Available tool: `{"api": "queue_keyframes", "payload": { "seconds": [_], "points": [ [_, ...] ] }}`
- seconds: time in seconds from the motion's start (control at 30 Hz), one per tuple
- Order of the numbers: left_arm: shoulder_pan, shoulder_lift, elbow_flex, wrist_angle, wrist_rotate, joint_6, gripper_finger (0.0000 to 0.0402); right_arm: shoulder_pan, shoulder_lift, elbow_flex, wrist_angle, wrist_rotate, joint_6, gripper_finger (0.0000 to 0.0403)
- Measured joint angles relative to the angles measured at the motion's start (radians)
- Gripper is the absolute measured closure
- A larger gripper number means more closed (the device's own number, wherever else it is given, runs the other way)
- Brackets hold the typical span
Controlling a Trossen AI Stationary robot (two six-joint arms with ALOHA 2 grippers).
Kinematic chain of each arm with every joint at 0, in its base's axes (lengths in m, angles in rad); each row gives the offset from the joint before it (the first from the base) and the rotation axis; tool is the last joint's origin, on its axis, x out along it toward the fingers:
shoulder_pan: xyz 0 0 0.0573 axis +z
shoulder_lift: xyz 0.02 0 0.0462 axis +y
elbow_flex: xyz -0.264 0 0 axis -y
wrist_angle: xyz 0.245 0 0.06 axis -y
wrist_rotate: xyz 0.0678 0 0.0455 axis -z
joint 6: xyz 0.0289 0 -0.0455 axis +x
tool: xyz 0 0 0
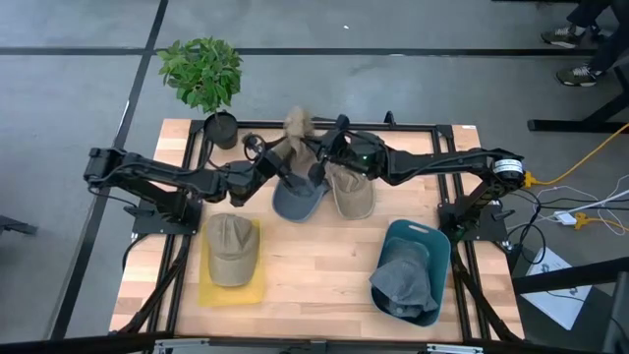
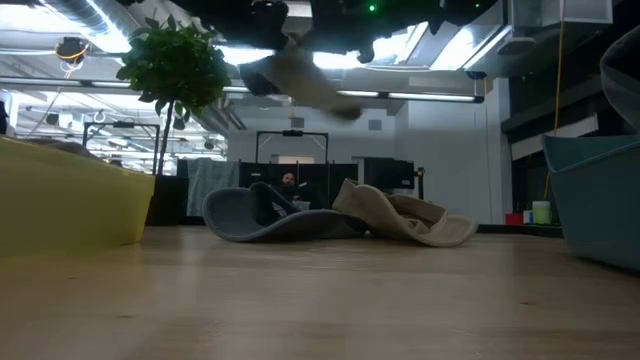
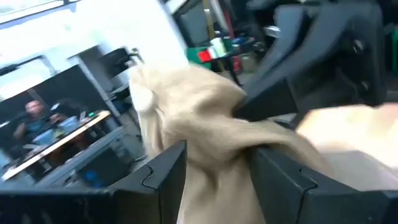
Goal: Pick & Place hat
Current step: Put the left brown cap into the yellow bin
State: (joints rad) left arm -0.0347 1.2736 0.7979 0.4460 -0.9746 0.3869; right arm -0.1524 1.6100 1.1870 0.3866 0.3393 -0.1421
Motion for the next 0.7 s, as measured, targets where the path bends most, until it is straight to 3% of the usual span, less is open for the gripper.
{"api": "queue_keyframes", "payload": {
  "seconds": [0.13,0.43,0.7],
  "points": [
    [-0.013,-0.025,0.0,0.001,-0.022,-0.041,0.0227,-0.001,0.0,0.0,-0.001,0.009,-0.002,0.0399],
    [-0.003,-0.086,0.0,-0.086,0.098,-0.234,0.018,0.0,0.0,0.0,0.022,0.004,-0.009,0.0399],
    [0.071,-0.085,0.0,-0.11,0.293,-0.28,0.0158,0.0,0.0,0.0,0.059,-0.166,0.038,0.0398]
  ]
}}
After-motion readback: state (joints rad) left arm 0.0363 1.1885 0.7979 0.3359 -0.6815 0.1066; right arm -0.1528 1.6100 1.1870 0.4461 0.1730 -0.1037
